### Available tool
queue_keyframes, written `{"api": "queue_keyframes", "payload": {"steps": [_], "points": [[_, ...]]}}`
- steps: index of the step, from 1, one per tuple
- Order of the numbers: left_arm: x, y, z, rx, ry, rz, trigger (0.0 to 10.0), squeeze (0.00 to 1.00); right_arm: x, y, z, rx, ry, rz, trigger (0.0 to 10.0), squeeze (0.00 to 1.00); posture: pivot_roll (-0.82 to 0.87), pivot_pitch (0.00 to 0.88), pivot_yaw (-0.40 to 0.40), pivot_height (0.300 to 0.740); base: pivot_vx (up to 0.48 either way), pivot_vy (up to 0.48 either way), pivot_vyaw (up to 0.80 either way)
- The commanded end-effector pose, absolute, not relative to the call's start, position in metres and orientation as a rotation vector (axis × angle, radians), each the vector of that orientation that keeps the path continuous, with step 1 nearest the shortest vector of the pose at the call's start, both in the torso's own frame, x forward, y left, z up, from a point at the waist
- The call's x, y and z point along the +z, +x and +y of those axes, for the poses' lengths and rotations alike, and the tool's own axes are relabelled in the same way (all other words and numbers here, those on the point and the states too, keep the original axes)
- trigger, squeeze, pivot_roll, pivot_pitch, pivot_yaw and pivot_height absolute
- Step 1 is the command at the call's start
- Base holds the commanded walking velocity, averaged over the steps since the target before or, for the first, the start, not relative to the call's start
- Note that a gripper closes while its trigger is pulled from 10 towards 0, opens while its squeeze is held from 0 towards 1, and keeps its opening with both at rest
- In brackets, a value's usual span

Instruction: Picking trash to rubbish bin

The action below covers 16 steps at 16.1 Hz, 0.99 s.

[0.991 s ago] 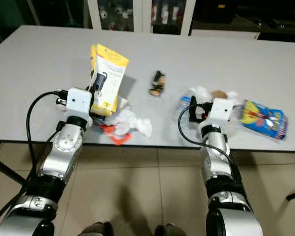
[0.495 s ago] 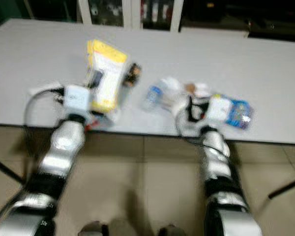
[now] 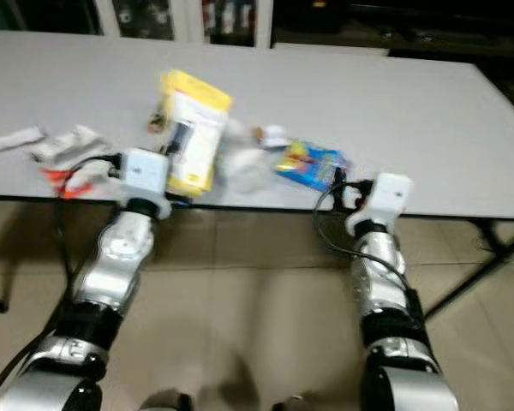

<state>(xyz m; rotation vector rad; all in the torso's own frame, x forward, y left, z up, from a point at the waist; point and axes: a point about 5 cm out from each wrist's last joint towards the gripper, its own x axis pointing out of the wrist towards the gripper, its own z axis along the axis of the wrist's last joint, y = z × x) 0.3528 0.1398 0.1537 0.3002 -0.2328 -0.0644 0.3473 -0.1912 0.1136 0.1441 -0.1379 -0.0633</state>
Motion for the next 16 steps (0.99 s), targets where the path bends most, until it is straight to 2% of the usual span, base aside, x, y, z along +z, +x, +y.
{"api": "queue_keyframes", "payload": {"steps": [1,6,16], "points": [[0.1568,0.3529,0.1473,-0.041,0.293,-0.243,10.0,0.00,0.1165,0.3492,-0.1864,-0.047,0.154,-0.146,10.0,0.00,0.01,0.081,-0.050,0.740,0.000,0.000,0.00],[0.1571,0.3539,0.1506,-0.023,0.264,-0.230,10.0,0.00,0.1149,0.3484,-0.1838,-0.030,0.162,-0.140,10.0,0.00,0.01,0.071,-0.050,0.740,0.000,0.000,0.00],[0.1572,0.3553,0.1515,-0.018,0.264,-0.224,10.0,0.00,0.1097,0.3486,-0.1779,0.011,0.141,-0.091,10.0,0.00,0.01,0.077,-0.051,0.740,0.310,0.000,0.00]]}}
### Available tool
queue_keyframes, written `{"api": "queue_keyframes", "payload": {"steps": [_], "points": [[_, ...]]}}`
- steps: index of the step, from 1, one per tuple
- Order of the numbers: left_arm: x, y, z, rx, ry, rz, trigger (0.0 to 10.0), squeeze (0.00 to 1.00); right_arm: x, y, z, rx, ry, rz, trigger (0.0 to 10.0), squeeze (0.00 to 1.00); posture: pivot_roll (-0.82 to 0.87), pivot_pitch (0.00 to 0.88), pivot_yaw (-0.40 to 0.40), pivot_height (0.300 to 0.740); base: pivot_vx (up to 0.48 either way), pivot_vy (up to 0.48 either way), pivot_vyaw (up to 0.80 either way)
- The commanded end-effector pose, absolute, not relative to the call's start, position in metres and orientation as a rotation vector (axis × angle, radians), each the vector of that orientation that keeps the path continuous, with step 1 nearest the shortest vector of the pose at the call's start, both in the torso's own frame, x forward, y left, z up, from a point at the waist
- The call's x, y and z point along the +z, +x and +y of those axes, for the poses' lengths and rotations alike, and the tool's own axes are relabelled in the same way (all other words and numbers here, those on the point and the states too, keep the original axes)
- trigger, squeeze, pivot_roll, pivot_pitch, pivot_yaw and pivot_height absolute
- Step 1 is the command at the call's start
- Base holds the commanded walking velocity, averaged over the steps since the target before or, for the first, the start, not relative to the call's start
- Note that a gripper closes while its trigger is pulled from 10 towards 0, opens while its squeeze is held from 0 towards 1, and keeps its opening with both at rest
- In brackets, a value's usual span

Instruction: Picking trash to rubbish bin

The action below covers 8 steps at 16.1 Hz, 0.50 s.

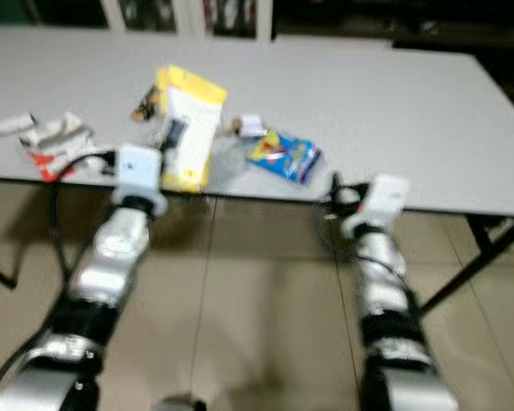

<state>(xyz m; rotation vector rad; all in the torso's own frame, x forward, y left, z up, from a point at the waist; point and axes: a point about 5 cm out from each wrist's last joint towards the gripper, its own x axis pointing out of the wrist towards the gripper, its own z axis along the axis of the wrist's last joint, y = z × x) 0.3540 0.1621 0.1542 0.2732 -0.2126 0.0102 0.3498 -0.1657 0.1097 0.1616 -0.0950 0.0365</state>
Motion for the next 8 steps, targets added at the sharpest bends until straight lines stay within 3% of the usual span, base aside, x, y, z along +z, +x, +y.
{"api": "queue_keyframes", "payload": {"steps": [1,8], "points": [[0.1572,0.3553,0.1515,-0.017,0.264,-0.224,10.0,0.00,0.1100,0.3487,-0.1766,0.021,0.141,-0.092,10.0,0.00,0.01,0.078,-0.050,0.740,0.319,0.000,0.00],[0.1610,0.3557,0.1521,-0.015,0.267,-0.237,10.0,0.00,0.1102,0.3489,-0.1743,0.032,0.150,-0.089,10.0,0.00,0.01,0.084,-0.049,0.740,0.316,0.000,0.00]]}}
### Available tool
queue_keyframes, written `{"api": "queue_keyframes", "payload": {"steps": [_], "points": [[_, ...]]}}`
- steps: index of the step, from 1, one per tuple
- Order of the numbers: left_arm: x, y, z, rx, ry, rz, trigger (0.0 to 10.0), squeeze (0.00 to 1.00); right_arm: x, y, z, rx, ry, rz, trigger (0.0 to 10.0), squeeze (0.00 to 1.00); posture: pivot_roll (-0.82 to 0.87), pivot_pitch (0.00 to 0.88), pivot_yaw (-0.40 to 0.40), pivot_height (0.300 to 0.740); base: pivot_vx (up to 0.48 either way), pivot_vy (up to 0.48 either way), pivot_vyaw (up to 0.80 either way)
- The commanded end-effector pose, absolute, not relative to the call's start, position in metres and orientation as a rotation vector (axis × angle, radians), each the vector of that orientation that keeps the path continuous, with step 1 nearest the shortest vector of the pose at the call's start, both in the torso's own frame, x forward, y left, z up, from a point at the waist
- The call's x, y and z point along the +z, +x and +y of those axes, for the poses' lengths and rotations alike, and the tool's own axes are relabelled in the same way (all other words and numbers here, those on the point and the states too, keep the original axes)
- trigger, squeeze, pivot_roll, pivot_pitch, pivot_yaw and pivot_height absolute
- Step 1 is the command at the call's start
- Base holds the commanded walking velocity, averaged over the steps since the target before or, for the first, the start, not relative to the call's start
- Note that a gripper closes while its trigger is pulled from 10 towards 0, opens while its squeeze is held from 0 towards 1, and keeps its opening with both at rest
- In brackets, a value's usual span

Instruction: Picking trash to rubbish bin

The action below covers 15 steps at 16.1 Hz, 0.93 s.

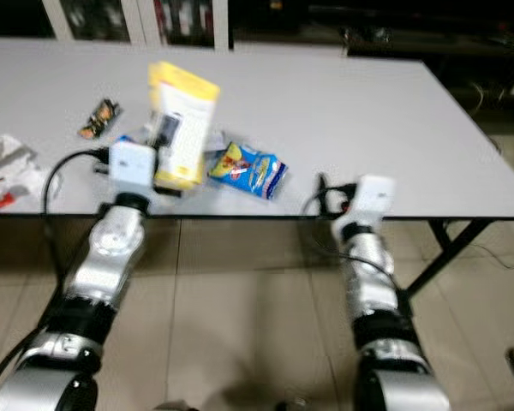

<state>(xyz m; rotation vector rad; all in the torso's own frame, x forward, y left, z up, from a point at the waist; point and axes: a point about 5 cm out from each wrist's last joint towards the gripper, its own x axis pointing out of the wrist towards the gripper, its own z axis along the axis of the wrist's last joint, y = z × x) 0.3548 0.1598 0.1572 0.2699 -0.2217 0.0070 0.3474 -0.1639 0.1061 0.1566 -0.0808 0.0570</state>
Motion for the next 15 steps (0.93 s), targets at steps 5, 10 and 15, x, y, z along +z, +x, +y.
{"api": "queue_keyframes", "payload": {"steps": [5,10,15], "points": [[0.1646,0.3564,0.1518,-0.014,0.266,-0.247,10.0,0.00,0.1096,0.3483,-0.1739,0.033,0.152,-0.084,10.0,0.00,0.01,0.084,-0.047,0.740,0.313,0.000,0.00],[0.1656,0.3567,0.1519,-0.011,0.264,-0.249,10.0,0.00,0.1093,0.3484,-0.1736,0.039,0.146,-0.079,10.0,0.00,0.01,0.085,-0.047,0.740,0.312,0.000,0.00],[0.1667,0.3565,0.1537,-0.011,0.268,-0.250,10.0,0.00,0.1088,0.3484,-0.1729,0.041,0.150,-0.077,10.0,0.00,0.01,0.085,-0.047,0.740,0.314,0.000,0.00]]}}
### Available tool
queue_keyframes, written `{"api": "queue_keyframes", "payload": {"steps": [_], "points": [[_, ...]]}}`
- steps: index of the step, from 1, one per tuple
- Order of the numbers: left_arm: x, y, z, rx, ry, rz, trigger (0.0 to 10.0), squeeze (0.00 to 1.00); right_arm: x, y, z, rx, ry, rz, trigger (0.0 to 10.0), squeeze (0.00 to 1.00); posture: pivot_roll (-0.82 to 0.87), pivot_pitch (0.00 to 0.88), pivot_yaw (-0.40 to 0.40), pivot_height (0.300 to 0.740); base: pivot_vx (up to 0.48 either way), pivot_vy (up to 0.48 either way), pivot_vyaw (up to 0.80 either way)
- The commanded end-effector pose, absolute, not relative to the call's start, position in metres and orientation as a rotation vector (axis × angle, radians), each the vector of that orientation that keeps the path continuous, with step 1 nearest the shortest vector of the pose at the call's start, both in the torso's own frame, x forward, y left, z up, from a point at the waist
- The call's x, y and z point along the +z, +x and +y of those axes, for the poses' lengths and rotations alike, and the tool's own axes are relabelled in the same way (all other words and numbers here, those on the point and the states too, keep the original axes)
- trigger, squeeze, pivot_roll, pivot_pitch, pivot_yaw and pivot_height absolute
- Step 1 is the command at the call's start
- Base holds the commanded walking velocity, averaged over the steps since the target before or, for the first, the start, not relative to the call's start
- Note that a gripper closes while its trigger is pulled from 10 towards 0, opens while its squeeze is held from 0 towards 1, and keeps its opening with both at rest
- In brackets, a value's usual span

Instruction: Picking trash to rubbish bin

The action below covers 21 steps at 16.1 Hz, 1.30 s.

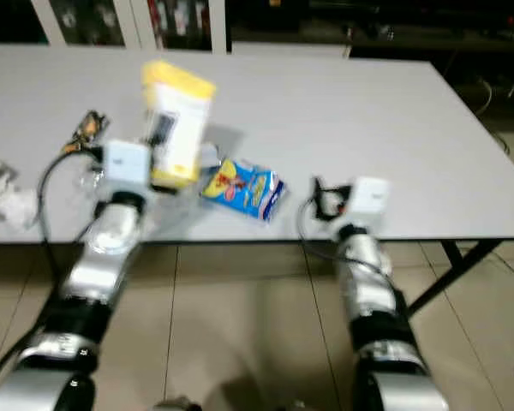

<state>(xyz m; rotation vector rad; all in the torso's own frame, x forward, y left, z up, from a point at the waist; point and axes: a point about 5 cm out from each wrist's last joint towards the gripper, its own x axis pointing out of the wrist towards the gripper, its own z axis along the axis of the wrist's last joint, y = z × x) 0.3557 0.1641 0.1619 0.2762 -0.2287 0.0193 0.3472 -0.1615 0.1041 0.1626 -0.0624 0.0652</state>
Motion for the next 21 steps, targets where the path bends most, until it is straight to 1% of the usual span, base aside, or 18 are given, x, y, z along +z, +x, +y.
{"api": "queue_keyframes", "payload": {"steps": [1,4,7,11,12,14,17,21], "points": [[0.167,0.356,0.154,-0.008,0.270,-0.251,10.0,0.00,0.109,0.348,-0.173,0.041,0.150,-0.075,10.0,0.00,0.01,0.086,-0.048,0.740,0.311,0.000,0.00],[0.169,0.356,0.158,-0.001,0.276,-0.252,10.0,0.00,0.108,0.348,-0.173,0.043,0.151,-0.070,10.0,0.00,0.01,0.087,-0.049,0.740,0.305,0.000,0.00],[0.169,0.357,0.164,0.017,0.277,-0.248,10.0,0.00,0.108,0.349,-0.172,0.044,0.158,-0.066,10.0,0.00,0.01,0.087,-0.048,0.740,0.000,0.000,0.00],[0.169,0.357,0.164,0.018,0.273,-0.251,10.0,0.00,0.107,0.349,-0.171,0.049,0.159,-0.061,10.0,0.00,0.01,0.083,-0.047,0.740,0.000,0.000,0.00],[0.160,0.356,0.168,0.021,0.241,-0.225,10.0,0.00,0.107,0.349,-0.170,0.051,0.160,-0.058,10.0,0.00,0.01,0.076,-0.046,0.740,0.000,0.000,0.00],[0.139,0.349,0.179,0.038,0.259,-0.161,10.0,0.00,0.106,0.349,-0.170,0.052,0.159,-0.057,10.0,0.00,0.01,0.073,-0.044,0.740,0.000,0.000,0.00],[0.136,0.342,0.193,0.063,0.291,-0.144,10.0,0.00,0.106,0.348,-0.172,0.052,0.161,-0.059,10.0,0.00,0.01,0.071,-0.044,0.740,0.000,0.000,0.00],[0.133,0.335,0.200,0.070,0.315,-0.144,10.0,0.00,0.105,0.348,-0.168,0.066,0.166,-0.057,10.0,0.00,0.02,0.069,-0.044,0.740,0.000,0.000,0.00]]}}
